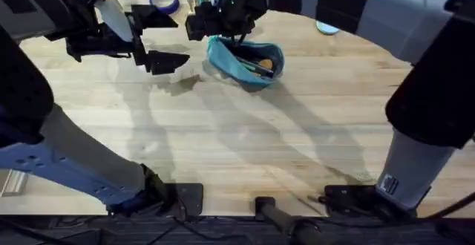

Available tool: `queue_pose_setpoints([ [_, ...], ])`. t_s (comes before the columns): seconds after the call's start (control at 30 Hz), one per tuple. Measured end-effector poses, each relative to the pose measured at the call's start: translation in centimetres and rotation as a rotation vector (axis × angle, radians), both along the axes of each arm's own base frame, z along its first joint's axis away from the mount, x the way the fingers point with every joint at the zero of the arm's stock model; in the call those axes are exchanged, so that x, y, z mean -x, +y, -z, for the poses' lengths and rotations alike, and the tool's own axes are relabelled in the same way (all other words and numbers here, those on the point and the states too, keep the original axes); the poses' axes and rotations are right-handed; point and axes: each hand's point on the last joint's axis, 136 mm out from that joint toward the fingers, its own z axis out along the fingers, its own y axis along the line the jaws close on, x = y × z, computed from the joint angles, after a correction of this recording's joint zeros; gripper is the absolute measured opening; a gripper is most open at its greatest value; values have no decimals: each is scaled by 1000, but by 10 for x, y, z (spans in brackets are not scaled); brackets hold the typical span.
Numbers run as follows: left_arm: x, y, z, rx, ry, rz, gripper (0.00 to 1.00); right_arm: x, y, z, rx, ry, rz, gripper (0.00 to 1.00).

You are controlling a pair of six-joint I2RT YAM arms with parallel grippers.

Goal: Unzip the bag, pick up the pens from the table one at a time and place them inside, then zip the bag closed.

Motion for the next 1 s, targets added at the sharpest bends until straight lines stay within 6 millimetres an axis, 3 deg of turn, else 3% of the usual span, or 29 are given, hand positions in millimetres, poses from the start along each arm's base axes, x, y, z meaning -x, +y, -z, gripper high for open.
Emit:
queue_pose_setpoints([
  [0.17, 0, 0, 0, 0, 0, 0, 993, -1, 1, -1, -4, -5, 0, 590],
  [0.53, 0, 0, 0, 0, 0, 0, 993, -2, 0, -1, 0, -9, 4, 360],
  [0.7, 0, 0, 0, 0, 0, 0, 993, -2, -1, -1, 3, -12, 6, 52],
  [1.0, 0, 0, 0, 0, 0, 0, 994, -3, -1, -1, 4, -15, 8, 34],
])
